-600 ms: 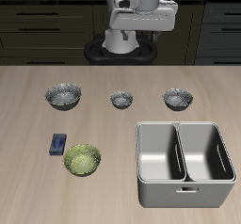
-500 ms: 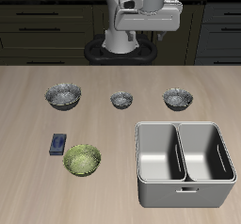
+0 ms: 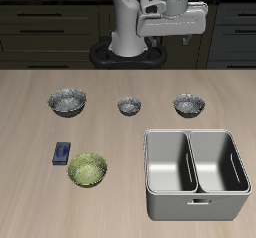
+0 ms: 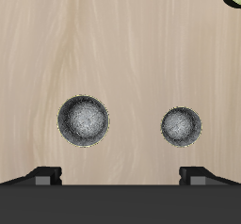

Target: Stack middle-sized black bowl on the green bowl

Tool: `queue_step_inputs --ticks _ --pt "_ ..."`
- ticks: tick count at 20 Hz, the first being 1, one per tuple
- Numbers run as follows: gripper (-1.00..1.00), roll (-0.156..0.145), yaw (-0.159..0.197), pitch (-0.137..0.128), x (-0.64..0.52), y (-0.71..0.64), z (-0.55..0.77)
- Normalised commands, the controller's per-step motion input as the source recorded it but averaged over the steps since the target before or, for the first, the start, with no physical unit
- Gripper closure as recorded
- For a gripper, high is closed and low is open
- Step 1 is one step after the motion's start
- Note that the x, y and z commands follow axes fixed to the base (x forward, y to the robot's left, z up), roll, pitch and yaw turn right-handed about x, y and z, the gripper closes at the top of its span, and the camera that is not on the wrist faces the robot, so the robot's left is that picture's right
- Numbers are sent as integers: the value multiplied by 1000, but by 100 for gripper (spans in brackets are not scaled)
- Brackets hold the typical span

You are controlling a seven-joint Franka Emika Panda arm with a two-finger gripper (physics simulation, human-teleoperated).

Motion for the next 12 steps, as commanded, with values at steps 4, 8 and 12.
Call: queue_step_inputs --ticks 4,8,12 --pt "-100 -13 -10 -36 -32 247 1" --pt "-100 22 -29 21 -61 273 -89" --pt "-100 -1 4 -33 -44 84 -15"
